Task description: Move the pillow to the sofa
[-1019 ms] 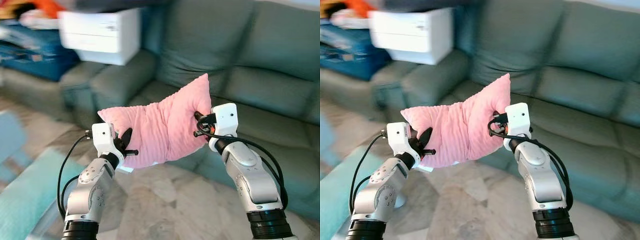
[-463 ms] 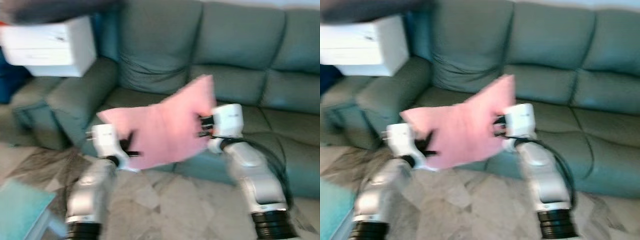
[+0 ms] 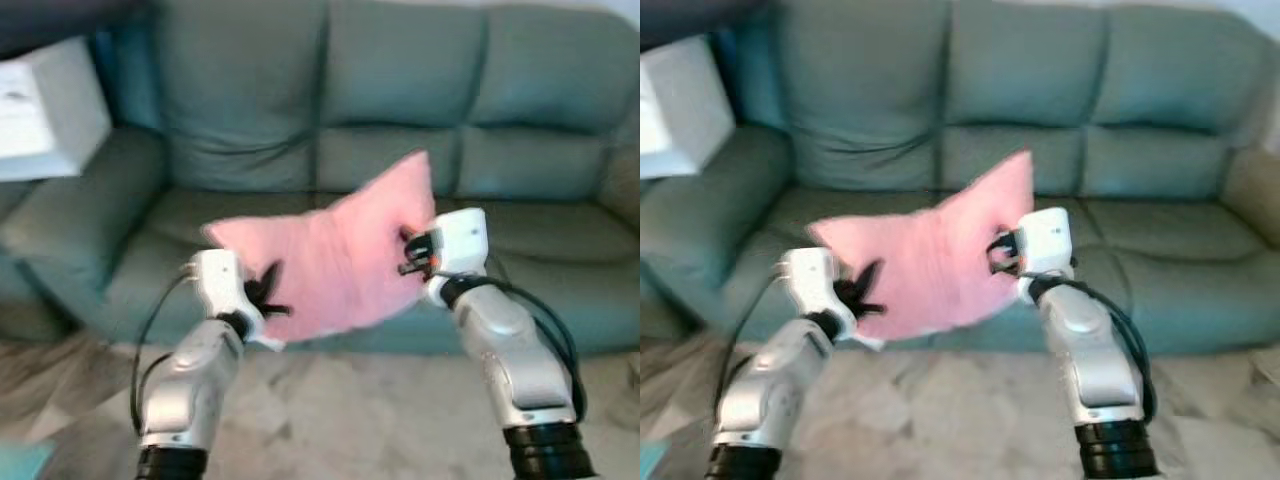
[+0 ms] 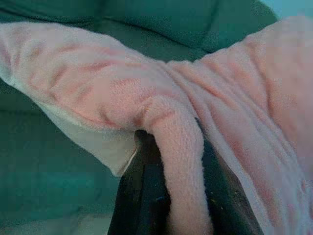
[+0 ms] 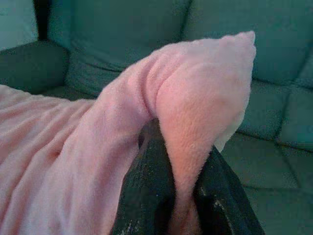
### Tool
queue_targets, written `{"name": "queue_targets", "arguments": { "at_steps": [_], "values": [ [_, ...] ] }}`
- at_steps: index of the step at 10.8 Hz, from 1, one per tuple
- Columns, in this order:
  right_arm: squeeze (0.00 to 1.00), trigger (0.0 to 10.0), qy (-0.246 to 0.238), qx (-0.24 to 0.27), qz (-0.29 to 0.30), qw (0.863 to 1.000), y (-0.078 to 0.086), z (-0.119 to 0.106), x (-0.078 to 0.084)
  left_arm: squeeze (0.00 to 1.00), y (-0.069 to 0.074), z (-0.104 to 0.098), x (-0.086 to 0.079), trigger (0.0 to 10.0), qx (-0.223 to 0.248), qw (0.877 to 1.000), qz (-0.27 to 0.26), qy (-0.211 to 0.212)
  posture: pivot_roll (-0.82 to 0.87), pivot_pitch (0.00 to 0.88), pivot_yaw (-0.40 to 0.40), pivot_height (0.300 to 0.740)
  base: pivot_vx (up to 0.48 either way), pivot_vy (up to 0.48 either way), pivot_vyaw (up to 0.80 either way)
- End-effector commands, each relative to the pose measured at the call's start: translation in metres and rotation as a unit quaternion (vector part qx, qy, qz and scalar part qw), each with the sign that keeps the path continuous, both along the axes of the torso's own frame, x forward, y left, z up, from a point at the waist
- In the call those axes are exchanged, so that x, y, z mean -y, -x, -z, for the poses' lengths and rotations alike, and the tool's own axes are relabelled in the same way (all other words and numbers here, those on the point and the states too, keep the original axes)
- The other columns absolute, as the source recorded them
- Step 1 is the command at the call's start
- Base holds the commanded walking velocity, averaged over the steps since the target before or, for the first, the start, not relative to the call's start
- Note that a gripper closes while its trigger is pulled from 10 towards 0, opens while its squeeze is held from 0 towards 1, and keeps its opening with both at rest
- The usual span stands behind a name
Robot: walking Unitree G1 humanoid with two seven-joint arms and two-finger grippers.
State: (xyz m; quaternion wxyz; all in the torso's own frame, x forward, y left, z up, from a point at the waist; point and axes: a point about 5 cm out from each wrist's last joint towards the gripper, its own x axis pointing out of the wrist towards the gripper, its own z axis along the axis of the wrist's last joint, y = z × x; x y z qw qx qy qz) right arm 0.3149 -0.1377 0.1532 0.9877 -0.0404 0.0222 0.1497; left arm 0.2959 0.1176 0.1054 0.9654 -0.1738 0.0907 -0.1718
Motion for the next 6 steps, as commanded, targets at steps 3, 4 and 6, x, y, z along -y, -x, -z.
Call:
{"name": "queue_targets", "arguments": {
  "at_steps": [3, 4, 6],
  "values": [
    [0.00, 10.0, -0.005, 0.018, -0.031, 0.999, 0.0001, -0.0091, -0.0156, 0.00, -0.0012, -0.0063, -0.0033, 10.0, 0.013, 1.000, 0.003, -0.004, -0.16, 0.000, -0.049, 0.740, 0.258, 0.000, 0.00],
    [0.00, 10.0, -0.006, 0.017, -0.031, 0.999, 0.0006, -0.0089, -0.0161, 0.00, -0.0006, -0.0058, -0.0026, 10.0, 0.012, 1.000, 0.005, -0.005, -0.16, 0.000, -0.047, 0.740, 0.375, 0.000, 0.00],
    [0.00, 10.0, -0.006, 0.015, -0.032, 0.999, 0.0012, -0.0083, -0.0168, 0.00, -0.0003, -0.0055, -0.0017, 10.0, 0.012, 1.000, 0.009, -0.006, -0.17, 0.000, -0.049, 0.740, 0.439, 0.000, 0.00]
  ]
}}
